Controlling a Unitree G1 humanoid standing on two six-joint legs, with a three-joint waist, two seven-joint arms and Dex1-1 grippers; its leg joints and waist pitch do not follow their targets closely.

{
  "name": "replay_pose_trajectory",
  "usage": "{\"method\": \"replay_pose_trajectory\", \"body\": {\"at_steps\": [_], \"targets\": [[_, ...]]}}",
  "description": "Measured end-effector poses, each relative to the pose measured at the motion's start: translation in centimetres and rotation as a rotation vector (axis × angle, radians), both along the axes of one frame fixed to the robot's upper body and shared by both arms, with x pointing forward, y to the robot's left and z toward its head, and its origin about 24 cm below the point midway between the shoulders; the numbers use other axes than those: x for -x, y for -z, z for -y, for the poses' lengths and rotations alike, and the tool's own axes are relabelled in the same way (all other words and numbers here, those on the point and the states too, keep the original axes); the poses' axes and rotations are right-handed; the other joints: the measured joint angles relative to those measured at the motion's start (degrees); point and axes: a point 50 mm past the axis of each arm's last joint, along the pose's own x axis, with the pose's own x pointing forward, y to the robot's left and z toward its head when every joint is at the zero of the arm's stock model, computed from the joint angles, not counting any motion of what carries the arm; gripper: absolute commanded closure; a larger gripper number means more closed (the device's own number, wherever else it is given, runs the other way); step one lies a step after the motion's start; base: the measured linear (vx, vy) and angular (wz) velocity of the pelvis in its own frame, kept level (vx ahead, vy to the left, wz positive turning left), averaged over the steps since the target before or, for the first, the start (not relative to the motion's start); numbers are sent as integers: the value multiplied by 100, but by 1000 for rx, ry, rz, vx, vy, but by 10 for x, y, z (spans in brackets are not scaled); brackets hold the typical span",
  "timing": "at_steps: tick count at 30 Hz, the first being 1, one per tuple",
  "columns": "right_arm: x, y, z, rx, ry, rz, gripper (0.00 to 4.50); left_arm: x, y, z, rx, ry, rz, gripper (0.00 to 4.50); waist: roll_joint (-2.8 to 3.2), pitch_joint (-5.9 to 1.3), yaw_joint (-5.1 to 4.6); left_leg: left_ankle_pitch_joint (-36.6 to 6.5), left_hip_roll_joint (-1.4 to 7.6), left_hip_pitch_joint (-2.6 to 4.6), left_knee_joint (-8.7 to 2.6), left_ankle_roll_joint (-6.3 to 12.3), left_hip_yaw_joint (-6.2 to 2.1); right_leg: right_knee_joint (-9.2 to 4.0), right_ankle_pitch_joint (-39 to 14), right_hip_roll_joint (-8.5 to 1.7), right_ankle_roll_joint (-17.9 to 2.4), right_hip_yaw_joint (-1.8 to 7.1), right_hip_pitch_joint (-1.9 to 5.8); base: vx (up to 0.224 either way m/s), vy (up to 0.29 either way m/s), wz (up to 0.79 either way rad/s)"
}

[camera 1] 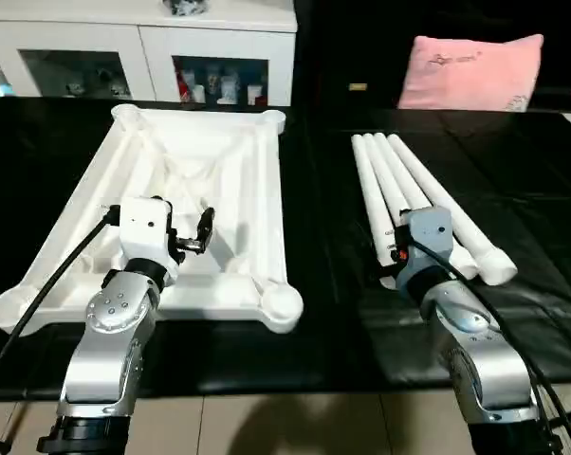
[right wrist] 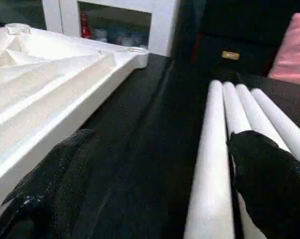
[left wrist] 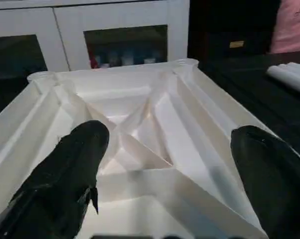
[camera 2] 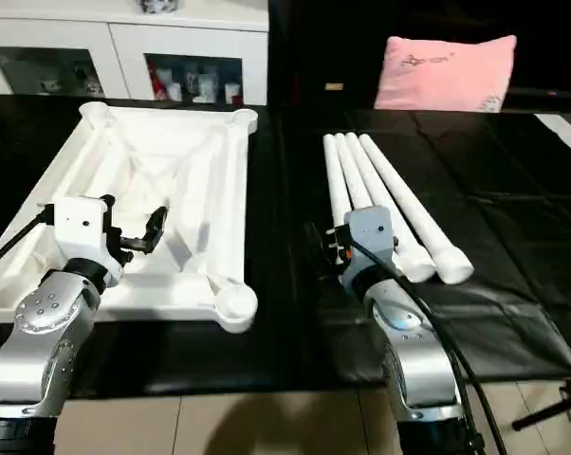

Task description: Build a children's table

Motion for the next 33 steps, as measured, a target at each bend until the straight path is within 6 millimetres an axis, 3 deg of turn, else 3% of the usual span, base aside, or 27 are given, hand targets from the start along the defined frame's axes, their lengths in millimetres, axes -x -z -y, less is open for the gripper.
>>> {"method": "replay_pose_trajectory", "body": {"at_steps": [1, 2, 4, 5, 6, 7, 8, 9, 10, 11, 12, 14, 18, 23, 28, 33], "targets": [[0, -1, -3, -4, -9, 5, 0, 0, 0, -2, -2, -7, -2, 9, -34, -3, -3, -40, -23, 73, -13, -8, 32, 139, -77, -59, -97, -64, -49, 122, -9, -13], [0, -2, -3, -4, -9, 8, 0, -1, -2, -2, -2, -9, 8, 9, -50, -12, -21, -67, -53, 66, 27, 29, 34, 160, -156, -79, -19, -58, 14, 122, -9, -13], [0, -1, 2, 11, 5, 5, 0, -3, -5, 3, 7, 4, 19, 9, -20, -23, 36, -175, -85, -38, 172, 209, -92, 107, -176, -29, 115, -38, 100, 63, 0, 7], [0, -1, 4, 19, 13, 5, 0, -3, -5, 6, 11, 14, 18, 9, 18, -44, 97, -208, -77, -160, 282, 274, -231, 69, -166, 37, 133, -40, 125, 63, 4, 10], [0, -1, 5, 21, 14, 6, 0, -3, -4, 6, 10, 16, 16, 9, 57, -66, 147, -173, -70, -281, 338, 191, -334, 98, -143, 93, 172, -67, 127, 0, 0, 0], [-1, -1, 5, 20, 13, 7, 0, -3, -4, 5, 8, 8, 16, 9, 86, -74, 164, -166, -17, -298, 387, 16, -427, 152, -143, 138, 176, -90, 94, 85, -40, -13], [-1, -2, -2, 13, -11, 11, 0, -2, -3, -1, 2, -14, 12, 9, 57, -88, 70, -191, -38, -282, 429, -10, -497, 513, -120, 53, 141, -230, -185, 85, -40, -13], [-1, -3, -9, 4, -35, 12, 0, -1, -1, -7, 0, -40, 4, 9, 30, -104, -2, -190, -100, -259, 420, -9, -548, 729, -61, -48, 140, -258, -351, 75, -58, -4], [0, -3, -11, 5, -50, 14, 0, -1, -2, -9, -1, -52, 7, 9, -8, -122, -24, -195, -186, -247, 430, -2, -556, 623, 34, -202, 172, -201, -478, -110, 26, 1], [0, -3, -10, 11, -56, 16, 0, -2, -5, -9, -4, -51, 16, 9, -91, -151, -51, -213, -319, -298, 498, 5, -533, 429, 141, -432, 457, -99, -569, -110, 26, 1], [1, -1, -7, 18, -54, 8, 0, -2, -5, -7, 3, -48, 17, 9, -94, -139, -45, -214, -338, -305, 490, 8, -494, 474, 136, -435, 460, -74, -589, -144, 34, 3], [2, 1, -4, 25, -55, -6, 0, -2, -3, -1, 14, -28, 9, 9, -122, -118, -49, -121, -310, -304, 376, -63, -469, 409, 199, -406, 407, -75, -580, -60, -36, 5], [2, 1, -5, 7, -68, -5, 0, -2, -2, -1, 31, -20, -10, 9, -91, -80, -65, -73, -154, -287, 358, -144, -464, 250, 337, -301, 234, -166, -498, -86, -47, -6], [3, 0, -8, -20, -101, -12, 0, -2, -1, -1, 38, 20, -20, 9, -54, -25, -50, -8, -4, -281, 351, -233, -315, 255, 390, -284, 200, -201, -477, -86, -32, 7], [3, 0, -6, -1, -117, -13, 0, -1, -3, 2, -10, 142, -32, 9, -48, -20, -35, 113, 17, -285, 259, -270, -313, 255, 408, -256, 216, -202, -500, -12, -8, 1], [2, -4, 4, 48, -195, -9, 0, 2, -9, 0, -82, 397, -61, 9, -47, -19, -44, 168, 29, -288, 201, -309, -314, 253, 430, -242, 178, -211, -524, 0, 0, 0]]}}
